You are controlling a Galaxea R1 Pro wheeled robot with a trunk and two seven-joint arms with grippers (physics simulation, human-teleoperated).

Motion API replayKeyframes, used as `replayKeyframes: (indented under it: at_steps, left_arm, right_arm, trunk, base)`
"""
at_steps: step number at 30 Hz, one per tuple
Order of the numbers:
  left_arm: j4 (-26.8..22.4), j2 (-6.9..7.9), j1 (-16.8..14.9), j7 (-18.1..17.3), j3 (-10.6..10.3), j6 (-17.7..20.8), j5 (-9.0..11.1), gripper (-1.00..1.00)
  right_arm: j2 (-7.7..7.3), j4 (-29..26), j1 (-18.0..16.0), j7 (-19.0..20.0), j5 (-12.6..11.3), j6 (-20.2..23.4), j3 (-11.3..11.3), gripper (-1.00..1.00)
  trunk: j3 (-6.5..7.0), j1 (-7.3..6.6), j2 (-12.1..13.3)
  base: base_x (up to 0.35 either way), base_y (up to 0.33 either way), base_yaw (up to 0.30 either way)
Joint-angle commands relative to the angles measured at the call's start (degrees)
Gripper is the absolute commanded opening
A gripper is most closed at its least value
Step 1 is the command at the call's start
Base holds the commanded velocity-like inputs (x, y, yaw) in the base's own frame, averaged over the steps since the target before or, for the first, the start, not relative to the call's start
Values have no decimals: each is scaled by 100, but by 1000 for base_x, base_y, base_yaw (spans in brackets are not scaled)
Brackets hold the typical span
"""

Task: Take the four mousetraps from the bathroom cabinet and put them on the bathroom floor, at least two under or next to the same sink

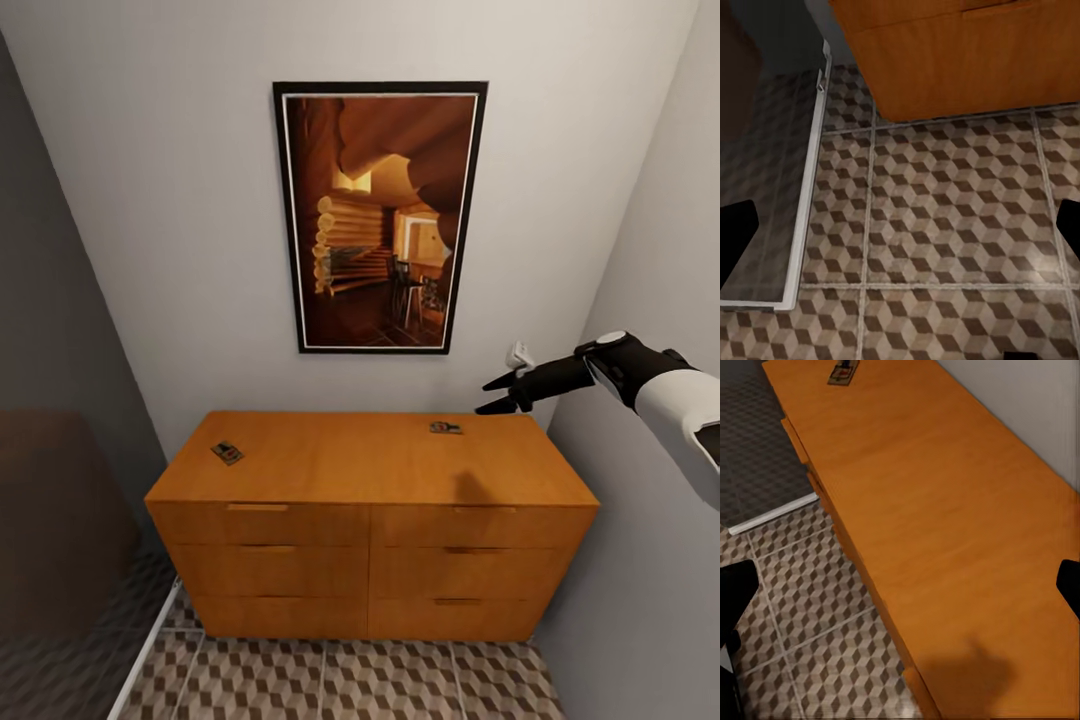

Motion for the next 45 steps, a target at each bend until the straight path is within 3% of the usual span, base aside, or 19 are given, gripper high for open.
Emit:
replayKeyframes:
  at_steps: [1,25,37,45]
  left_arm:
    - [18,-3,-9,36,-50,-27,7,100]
    - [15,-10,-8,36,-50,-33,7,100]
    - [15,-10,-9,36,-50,-33,7,100]
    - [15,-10,-11,34,-50,-33,7,100]
  right_arm:
    - [-6,-7,-2,20,67,43,-50,100]
    - [-120,195,39,35,70,-231,-37,100]
    - [-324,208,248,36,70,-356,-38,100]
    - [-590,208,288,36,70,-363,-42,100]
  trunk:
    - [-13,5,-13]
    - [-13,5,-13]
    - [-13,5,-13]
    - [-13,5,-13]
  base:
    - [101,0,0]
    - [177,0,0]
    - [14,0,0]
    - [0,0,0]
